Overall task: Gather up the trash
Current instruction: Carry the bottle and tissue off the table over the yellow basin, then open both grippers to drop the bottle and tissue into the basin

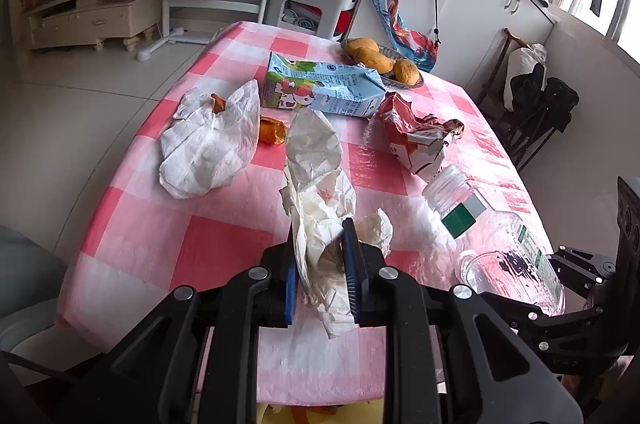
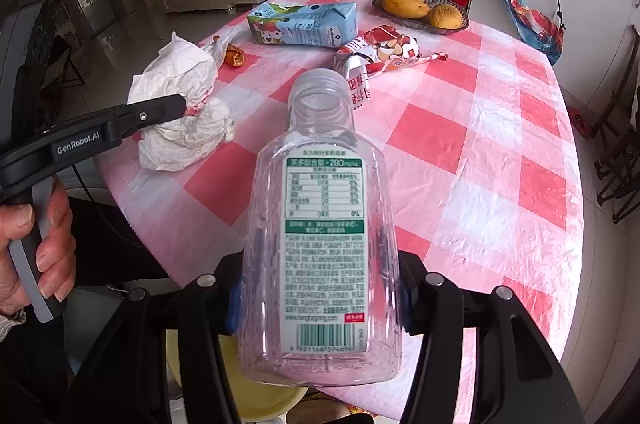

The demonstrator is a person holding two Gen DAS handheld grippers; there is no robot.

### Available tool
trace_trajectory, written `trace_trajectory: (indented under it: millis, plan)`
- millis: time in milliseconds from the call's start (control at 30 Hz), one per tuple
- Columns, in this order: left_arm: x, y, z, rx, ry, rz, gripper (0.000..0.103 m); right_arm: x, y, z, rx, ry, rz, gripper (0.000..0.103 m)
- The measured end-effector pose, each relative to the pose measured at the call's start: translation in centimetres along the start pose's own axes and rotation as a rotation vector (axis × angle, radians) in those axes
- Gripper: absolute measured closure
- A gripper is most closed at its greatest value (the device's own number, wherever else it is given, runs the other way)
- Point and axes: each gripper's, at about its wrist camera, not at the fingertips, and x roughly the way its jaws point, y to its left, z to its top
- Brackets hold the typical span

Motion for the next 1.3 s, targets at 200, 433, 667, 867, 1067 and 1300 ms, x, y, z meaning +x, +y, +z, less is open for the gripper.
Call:
trace_trajectory:
  millis: [200, 433, 667, 867, 1067, 1300]
  plan:
    - [-2.2, 0.1, -1.3, 0.003, -0.006, -0.004, 0.084, -0.7, 0.3, -0.3, 0.015, -0.013, 0.036, 0.048]
    - [-5.4, 1.3, -3.2, -0.015, 0.000, -0.014, 0.084, -1.9, 2.8, -2.2, 0.055, -0.037, 0.114, 0.048]
    - [-9.0, 1.9, -6.8, 0.010, 0.024, -0.017, 0.084, -2.7, 7.7, -6.3, 0.015, -0.004, 0.145, 0.048]
    - [-10.8, 1.8, -9.6, 0.041, 0.068, -0.033, 0.084, -3.2, 10.0, -9.2, 0.011, 0.030, 0.132, 0.048]
    - [-11.6, 1.2, -11.4, 0.080, 0.110, -0.040, 0.084, -2.7, 11.0, -10.1, 0.014, 0.068, 0.121, 0.048]
    - [-9.9, 0.6, -13.1, 0.132, 0.212, -0.025, 0.084, -3.4, 9.9, -10.3, 0.093, 0.025, 0.034, 0.034]
